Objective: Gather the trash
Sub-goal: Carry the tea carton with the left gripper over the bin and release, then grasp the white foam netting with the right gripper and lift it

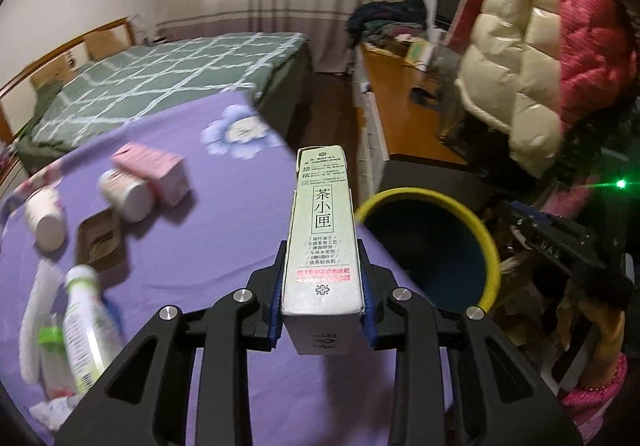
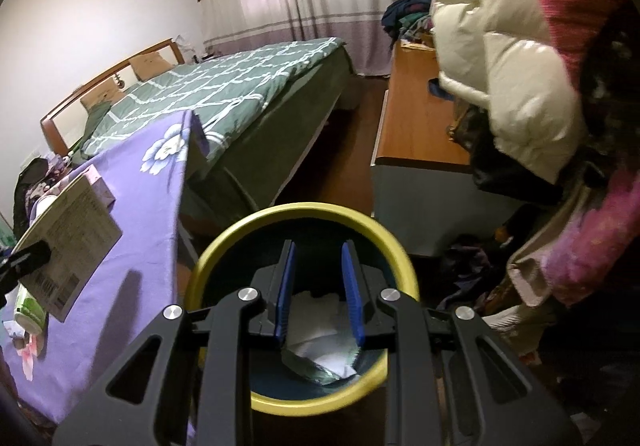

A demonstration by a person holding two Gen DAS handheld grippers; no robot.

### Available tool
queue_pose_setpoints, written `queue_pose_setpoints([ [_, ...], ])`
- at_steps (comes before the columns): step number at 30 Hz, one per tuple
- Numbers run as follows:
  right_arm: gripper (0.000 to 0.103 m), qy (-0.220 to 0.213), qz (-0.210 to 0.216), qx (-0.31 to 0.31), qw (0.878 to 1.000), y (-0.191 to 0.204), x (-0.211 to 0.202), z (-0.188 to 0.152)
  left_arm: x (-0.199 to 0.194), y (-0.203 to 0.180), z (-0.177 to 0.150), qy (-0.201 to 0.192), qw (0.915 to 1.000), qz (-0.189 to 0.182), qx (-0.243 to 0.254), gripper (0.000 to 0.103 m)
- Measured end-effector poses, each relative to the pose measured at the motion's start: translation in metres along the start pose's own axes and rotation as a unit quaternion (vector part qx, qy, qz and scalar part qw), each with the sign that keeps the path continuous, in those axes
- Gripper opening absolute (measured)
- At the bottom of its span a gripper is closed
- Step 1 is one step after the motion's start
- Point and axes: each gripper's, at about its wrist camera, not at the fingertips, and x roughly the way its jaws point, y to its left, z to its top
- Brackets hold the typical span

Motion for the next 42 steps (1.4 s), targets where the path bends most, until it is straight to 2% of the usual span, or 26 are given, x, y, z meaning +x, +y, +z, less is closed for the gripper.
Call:
queue_pose_setpoints([
  [9, 0.023, -0.008, -0.026, 0.023, 0.999, -0.037, -0.017, -0.01, 0.044, -0.083, 0.021, 0.02, 0.9962, -0.058, 0.061, 0.03],
  [16, 0.023, -0.004, -0.035, 0.038, 0.999, -0.053, -0.017, -0.015, 0.086, -0.116, 0.024, 0.049, 0.9935, -0.068, 0.077, 0.031],
  [17, 0.023, -0.004, -0.034, 0.039, 0.999, -0.054, -0.017, -0.015, 0.09, -0.118, 0.024, 0.053, 0.9934, -0.066, 0.077, 0.034],
  [19, 0.023, -0.002, -0.031, 0.038, 0.999, -0.053, -0.017, -0.015, 0.09, -0.118, 0.023, 0.047, 0.9948, -0.049, 0.076, 0.064],
  [20, 0.023, -0.002, -0.03, 0.038, 0.999, -0.052, -0.016, -0.015, 0.086, -0.115, 0.023, 0.036, 0.9958, -0.043, 0.073, 0.083],
  [21, 0.023, -0.001, -0.028, 0.036, 0.999, -0.051, -0.015, -0.015, 0.08, -0.113, 0.022, 0.026, 0.9964, -0.038, 0.072, 0.085],
  [23, 0.023, 0.0, -0.024, 0.033, 0.999, -0.046, -0.014, -0.015, 0.067, -0.104, 0.022, 0.014, 0.997, -0.031, 0.07, 0.085],
  [28, 0.023, 0.002, -0.007, 0.018, 1.0, -0.027, -0.014, -0.016, 0.028, -0.058, 0.016, -0.004, 0.9994, -0.017, 0.028, 0.086],
  [33, 0.023, 0.013, 0.016, -0.008, 1.0, 0.007, -0.007, -0.019, -0.02, 0.001, -0.005, -0.025, 0.999, 0.036, -0.011, 0.09],
  [37, 0.023, 0.022, 0.048, -0.041, 0.998, 0.047, -0.003, -0.021, -0.059, 0.053, -0.027, -0.039, 0.9941, 0.087, -0.052, 0.092],
  [42, 0.023, 0.029, 0.102, -0.091, 0.99, 0.111, -0.004, -0.023, -0.114, 0.116, -0.055, -0.06, 0.9794, 0.16, -0.108, 0.093],
])
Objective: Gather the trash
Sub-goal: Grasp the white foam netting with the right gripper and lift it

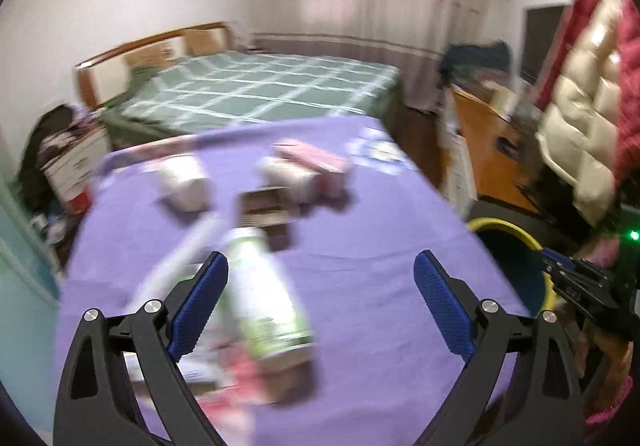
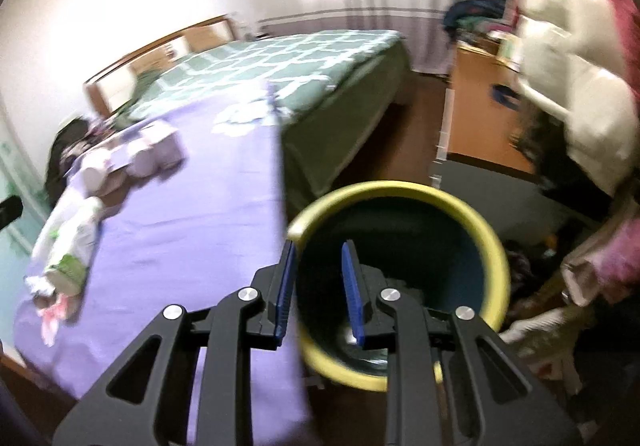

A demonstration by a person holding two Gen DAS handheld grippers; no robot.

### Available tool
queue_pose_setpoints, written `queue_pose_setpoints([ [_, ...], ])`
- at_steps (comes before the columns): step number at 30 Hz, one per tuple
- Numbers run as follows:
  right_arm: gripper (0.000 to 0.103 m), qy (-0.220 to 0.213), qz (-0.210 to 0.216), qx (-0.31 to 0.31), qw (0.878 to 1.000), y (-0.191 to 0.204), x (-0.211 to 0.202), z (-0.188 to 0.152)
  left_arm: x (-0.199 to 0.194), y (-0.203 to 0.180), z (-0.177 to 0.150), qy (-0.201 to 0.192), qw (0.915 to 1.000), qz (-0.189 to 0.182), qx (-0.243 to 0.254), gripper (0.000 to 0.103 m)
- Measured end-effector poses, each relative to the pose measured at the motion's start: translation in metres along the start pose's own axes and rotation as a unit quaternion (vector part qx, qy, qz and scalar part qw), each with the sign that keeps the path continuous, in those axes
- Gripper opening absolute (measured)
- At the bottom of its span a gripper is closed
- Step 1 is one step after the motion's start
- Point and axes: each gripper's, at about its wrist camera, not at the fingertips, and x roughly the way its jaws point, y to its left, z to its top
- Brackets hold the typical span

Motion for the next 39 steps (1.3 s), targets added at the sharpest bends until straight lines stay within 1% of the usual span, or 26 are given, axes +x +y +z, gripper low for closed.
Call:
queue_pose_setpoints([
  [3, 0.023, 0.007, 0.039, -0.03, 0.999, 0.043, 0.006, 0.005, -0.02, 0.043, -0.005, -0.016, 0.9986, 0.044, -0.023, 0.093],
  [7, 0.023, 0.006, 0.088, -0.068, 0.994, 0.105, 0.01, 0.015, -0.039, 0.096, -0.014, -0.029, 0.9937, 0.092, -0.057, 0.093],
  [8, 0.023, 0.007, 0.105, -0.077, 0.991, 0.122, 0.011, 0.019, -0.042, 0.107, -0.016, -0.031, 0.992, 0.105, -0.064, 0.093],
  [13, 0.023, 0.005, 0.153, -0.114, 0.982, 0.198, 0.015, 0.033, -0.054, 0.152, -0.031, -0.035, 0.9844, 0.149, -0.088, 0.093],
  [18, 0.023, 0.025, 0.184, -0.119, 0.975, 0.258, 0.035, 0.049, -0.058, 0.177, -0.04, -0.035, 0.9808, 0.163, -0.1, 0.093],
  [22, 0.023, 0.055, 0.189, -0.111, 0.974, 0.29, 0.063, 0.056, -0.058, 0.187, -0.045, -0.036, 0.9809, 0.164, -0.099, 0.093],
  [25, 0.023, 0.075, 0.184, -0.104, 0.975, 0.306, 0.083, 0.059, -0.054, 0.194, -0.046, -0.037, 0.9811, 0.165, -0.094, 0.093],
  [28, 0.023, 0.096, 0.174, -0.095, 0.975, 0.318, 0.101, 0.061, -0.05, 0.196, -0.045, -0.036, 0.9822, 0.159, -0.094, 0.093],
  [29, 0.025, 0.101, 0.175, -0.091, 0.975, 0.32, 0.105, 0.061, -0.05, 0.198, -0.047, -0.036, 0.9825, 0.157, -0.093, 0.093],
  [30, 0.031, 0.106, 0.174, -0.087, 0.975, 0.322, 0.109, 0.061, -0.049, 0.198, -0.045, -0.036, 0.9826, 0.157, -0.093, 0.093],
  [31, 0.034, 0.111, 0.172, -0.084, 0.975, 0.324, 0.113, 0.06, -0.049, 0.198, -0.044, -0.036, 0.9827, 0.157, -0.092, 0.093],
  [39, 0.035, 0.155, 0.171, -0.075, 0.97, 0.342, 0.138, 0.054, -0.048, 0.203, -0.048, -0.033, 0.9839, 0.147, -0.095, 0.093],
])
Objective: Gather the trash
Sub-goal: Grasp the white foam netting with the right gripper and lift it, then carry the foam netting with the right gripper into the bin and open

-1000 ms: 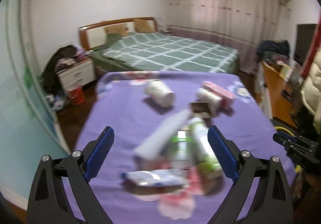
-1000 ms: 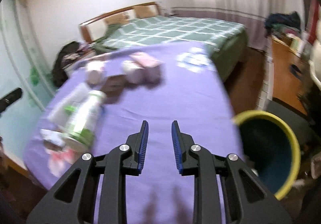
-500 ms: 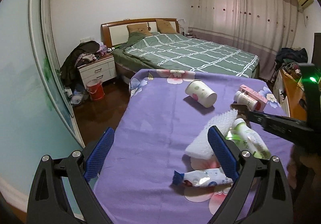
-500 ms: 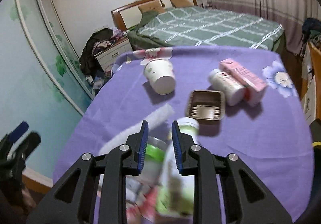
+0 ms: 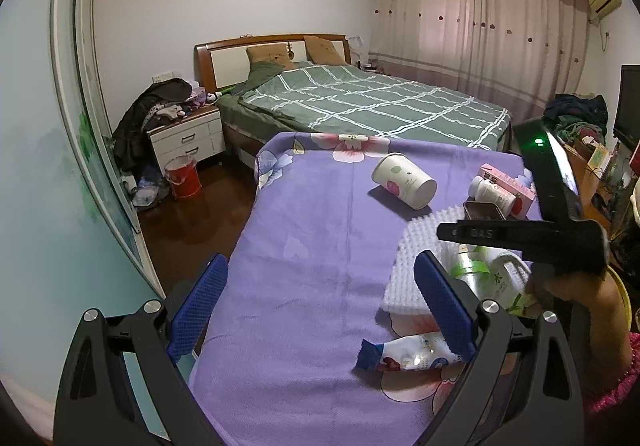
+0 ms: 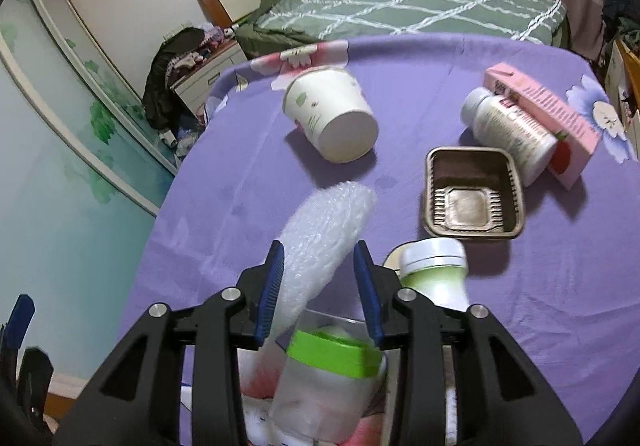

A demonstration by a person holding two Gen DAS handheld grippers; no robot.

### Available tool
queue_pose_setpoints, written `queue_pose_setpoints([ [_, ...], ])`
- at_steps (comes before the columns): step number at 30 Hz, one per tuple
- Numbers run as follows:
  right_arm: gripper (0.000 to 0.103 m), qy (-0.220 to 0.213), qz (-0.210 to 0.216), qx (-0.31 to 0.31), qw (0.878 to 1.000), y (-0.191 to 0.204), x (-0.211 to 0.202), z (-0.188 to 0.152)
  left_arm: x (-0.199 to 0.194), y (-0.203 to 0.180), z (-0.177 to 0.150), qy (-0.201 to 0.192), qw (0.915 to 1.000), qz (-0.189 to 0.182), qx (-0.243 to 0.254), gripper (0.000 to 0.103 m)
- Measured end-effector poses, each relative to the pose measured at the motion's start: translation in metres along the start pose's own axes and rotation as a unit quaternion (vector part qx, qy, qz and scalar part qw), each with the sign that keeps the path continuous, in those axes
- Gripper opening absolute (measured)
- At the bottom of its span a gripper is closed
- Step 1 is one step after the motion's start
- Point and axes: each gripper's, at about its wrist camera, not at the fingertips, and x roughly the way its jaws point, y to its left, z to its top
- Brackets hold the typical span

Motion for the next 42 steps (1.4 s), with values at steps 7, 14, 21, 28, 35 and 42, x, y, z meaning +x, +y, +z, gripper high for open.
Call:
queue_pose_setpoints([
  [7, 0.012, -0.015, 0.021, -0.009, 1.0, 0.012, -0.003, 0.002, -0.001, 0.001, -0.001, 0.001, 1.0, -0.002, -0.001, 0.093],
  [14, 0.011, -0.079, 0.047, -0.016, 0.996, 0.02, -0.054, 0.008, -0.007, 0.0, 0.001, -0.006, 1.0, 0.001, -0.002, 0.093],
  [21, 0.011, -0.157, 0.015, -0.026, 0.987, -0.001, -0.124, 0.001, -0.015, -0.016, -0.001, -0.01, 0.9998, -0.014, 0.011, 0.093],
  [28, 0.011, -0.199, -0.051, -0.013, 0.979, -0.062, -0.179, -0.032, -0.015, -0.052, -0.007, -0.003, 0.9984, -0.045, 0.034, 0.093],
  [35, 0.011, -0.218, -0.124, 0.023, 0.968, -0.137, -0.217, -0.071, -0.011, -0.1, -0.017, 0.013, 0.9948, -0.081, 0.06, 0.093],
  [42, 0.011, -0.221, -0.211, 0.065, 0.95, -0.212, -0.247, -0.103, 0.005, -0.156, -0.038, 0.043, 0.988, -0.122, 0.085, 0.093],
])
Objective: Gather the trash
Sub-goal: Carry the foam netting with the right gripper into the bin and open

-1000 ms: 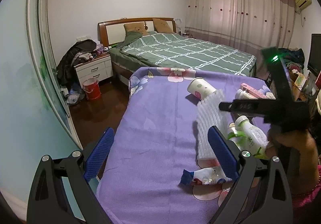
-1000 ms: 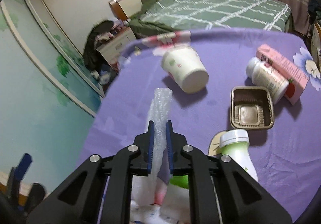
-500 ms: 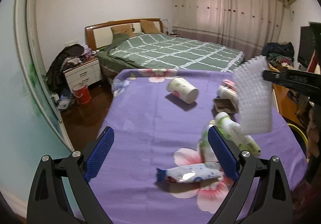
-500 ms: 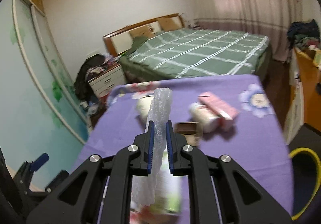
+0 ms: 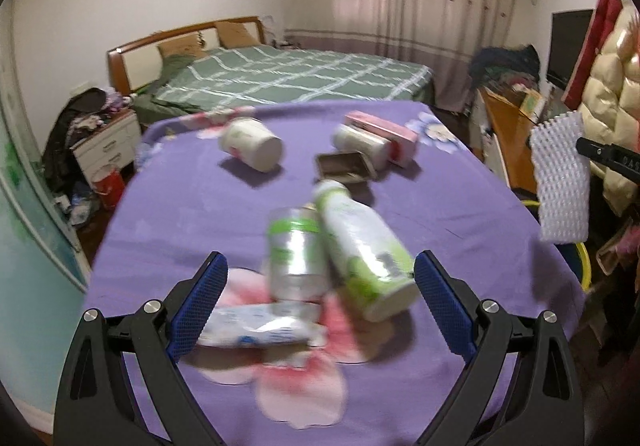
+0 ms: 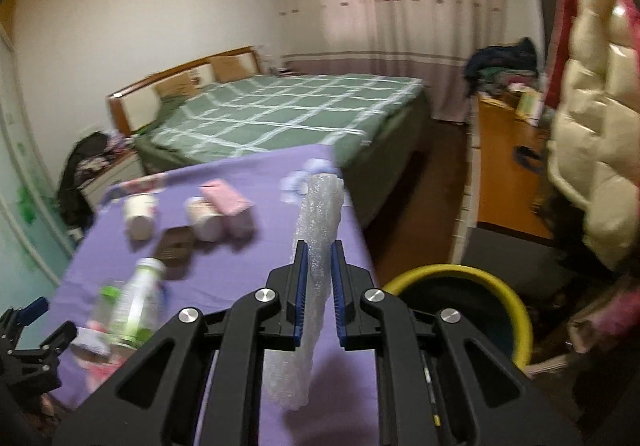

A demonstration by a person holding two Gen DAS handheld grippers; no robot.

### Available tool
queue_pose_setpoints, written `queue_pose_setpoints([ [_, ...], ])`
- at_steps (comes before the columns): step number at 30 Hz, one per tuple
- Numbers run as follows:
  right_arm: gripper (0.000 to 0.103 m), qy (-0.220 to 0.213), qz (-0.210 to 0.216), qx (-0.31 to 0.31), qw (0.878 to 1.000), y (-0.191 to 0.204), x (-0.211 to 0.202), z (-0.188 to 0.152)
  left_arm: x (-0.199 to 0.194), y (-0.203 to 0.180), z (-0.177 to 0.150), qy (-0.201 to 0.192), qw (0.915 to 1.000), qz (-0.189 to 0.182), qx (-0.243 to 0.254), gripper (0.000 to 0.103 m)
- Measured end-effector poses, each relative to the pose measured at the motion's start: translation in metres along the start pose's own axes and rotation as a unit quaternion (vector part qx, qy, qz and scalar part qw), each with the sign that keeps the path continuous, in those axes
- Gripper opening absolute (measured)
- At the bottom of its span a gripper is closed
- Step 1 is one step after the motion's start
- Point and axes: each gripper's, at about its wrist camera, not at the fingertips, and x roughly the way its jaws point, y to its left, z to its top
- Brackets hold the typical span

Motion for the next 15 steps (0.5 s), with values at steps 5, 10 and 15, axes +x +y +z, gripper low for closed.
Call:
queue_pose_setpoints([
  [5, 0.011, 0.008, -0.06, 0.021, 0.998, -0.053, 0.012, -0.015, 0.022, -0.026, -0.007, 0.025, 0.9997, -0.005, 0.003, 0.093],
  [10, 0.012, 0.028, -0.096, 0.038, 0.994, -0.092, 0.036, -0.033, 0.039, -0.034, -0.01, 0.044, 0.9991, -0.001, 0.0, 0.093],
  [15, 0.019, 0.046, -0.106, 0.054, 0.992, -0.109, 0.052, -0.044, 0.049, -0.038, -0.011, 0.056, 0.9984, 0.005, 0.0, 0.093],
])
